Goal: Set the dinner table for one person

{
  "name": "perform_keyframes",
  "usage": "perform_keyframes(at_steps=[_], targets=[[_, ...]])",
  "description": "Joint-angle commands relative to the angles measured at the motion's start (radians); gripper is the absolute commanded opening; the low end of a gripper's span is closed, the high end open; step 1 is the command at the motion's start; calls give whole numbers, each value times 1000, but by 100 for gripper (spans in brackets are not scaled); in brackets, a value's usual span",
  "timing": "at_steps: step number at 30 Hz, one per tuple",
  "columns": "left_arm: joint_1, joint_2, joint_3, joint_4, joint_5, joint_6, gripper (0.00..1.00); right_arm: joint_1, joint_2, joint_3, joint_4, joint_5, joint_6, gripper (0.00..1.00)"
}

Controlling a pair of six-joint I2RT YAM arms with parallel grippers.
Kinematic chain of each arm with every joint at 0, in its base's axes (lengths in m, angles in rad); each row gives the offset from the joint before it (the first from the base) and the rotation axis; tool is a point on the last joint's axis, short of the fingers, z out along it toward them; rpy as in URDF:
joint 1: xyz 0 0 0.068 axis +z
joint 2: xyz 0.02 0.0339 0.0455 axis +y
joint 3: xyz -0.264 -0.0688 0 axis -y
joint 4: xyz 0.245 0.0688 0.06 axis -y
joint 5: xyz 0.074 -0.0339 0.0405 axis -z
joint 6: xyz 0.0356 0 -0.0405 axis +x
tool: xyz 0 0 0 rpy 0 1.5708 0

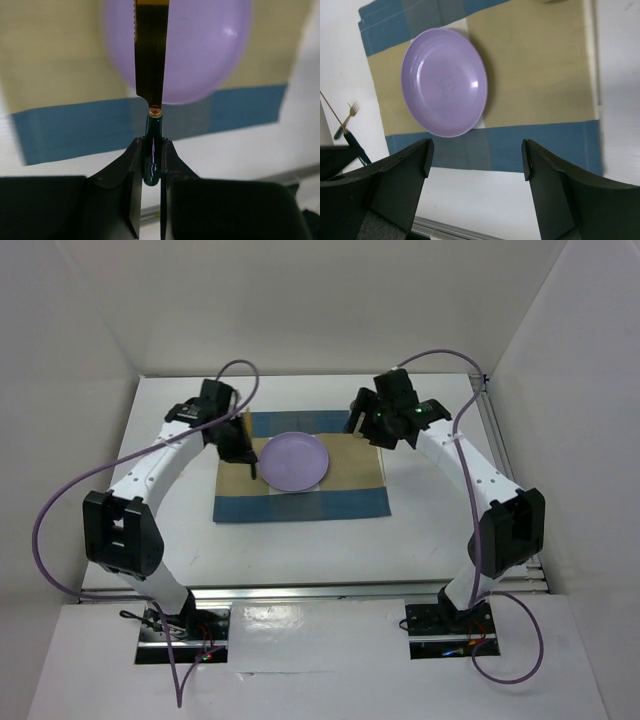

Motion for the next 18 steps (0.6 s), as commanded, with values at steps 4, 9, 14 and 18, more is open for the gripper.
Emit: perform_keyframes(at_steps=[4, 9, 14, 18], targets=[[-252, 124, 168, 49, 101, -186, 0, -141, -166, -84, -79, 44, -29, 83], [-380, 299, 307, 93, 90, -289, 0, -252, -268, -159, -115, 35, -62, 83], [-457, 472, 433, 104, 70, -344, 0, -334, -329, -193, -148, 15, -93, 83], [-481, 586, 542, 104, 42, -344, 0, -361, -364, -213, -161, 15, -104, 83]])
